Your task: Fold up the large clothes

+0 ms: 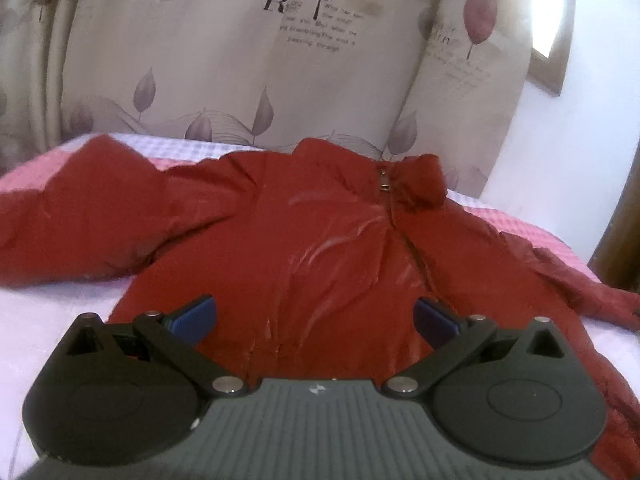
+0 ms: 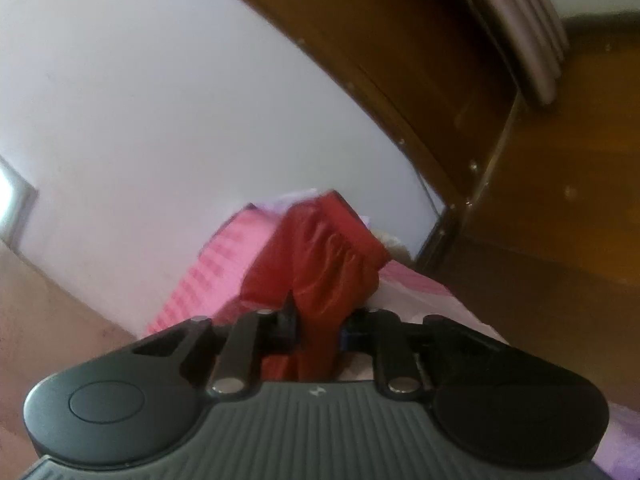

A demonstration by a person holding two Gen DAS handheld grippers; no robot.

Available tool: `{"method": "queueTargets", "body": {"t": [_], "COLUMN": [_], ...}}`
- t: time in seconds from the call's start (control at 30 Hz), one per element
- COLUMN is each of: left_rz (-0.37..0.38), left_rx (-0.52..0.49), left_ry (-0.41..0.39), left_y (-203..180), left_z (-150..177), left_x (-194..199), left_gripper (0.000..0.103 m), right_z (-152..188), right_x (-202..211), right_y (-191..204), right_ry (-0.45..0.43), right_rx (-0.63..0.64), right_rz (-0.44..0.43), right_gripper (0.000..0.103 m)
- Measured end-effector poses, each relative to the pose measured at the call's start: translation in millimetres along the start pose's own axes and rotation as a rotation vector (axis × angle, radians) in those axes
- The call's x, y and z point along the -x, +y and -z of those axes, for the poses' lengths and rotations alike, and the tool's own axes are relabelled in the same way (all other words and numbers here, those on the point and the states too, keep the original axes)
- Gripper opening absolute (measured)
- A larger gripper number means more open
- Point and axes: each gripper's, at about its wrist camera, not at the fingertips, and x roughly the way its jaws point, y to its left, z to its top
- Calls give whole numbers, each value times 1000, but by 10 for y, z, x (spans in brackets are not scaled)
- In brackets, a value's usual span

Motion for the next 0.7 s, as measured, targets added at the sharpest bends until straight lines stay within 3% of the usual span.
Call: {"method": "queueTargets", "body": {"t": [0.07,0.13,0.27,0.37,0.53,0.7], "left_rz": [23,40,70,103,130,134], "left_rx": [15,16,21,64,89,101], "left_ry": [-21,-33,-63,-100,-130,-159], "left_y": [24,24,4,43,130,269], "left_z": [15,30,35,3,-12,-5], "left_x": [23,42,135,268,488,650], "left_gripper": [103,103,103,103,103,103], "right_z": [-58,-119,-106,96,859,1892], "right_x": [54,135,329,455,487,249], "right_y": [148,467,1387,2207,3367,3917], "right_ry": [-25,-57,-85,-75,28,192], "right_rx": [13,44,156,241,381,416], "right_rz": [-14,-97,-268,-429,-637,-726], "right_gripper": [9,9,9,9,9,9]}}
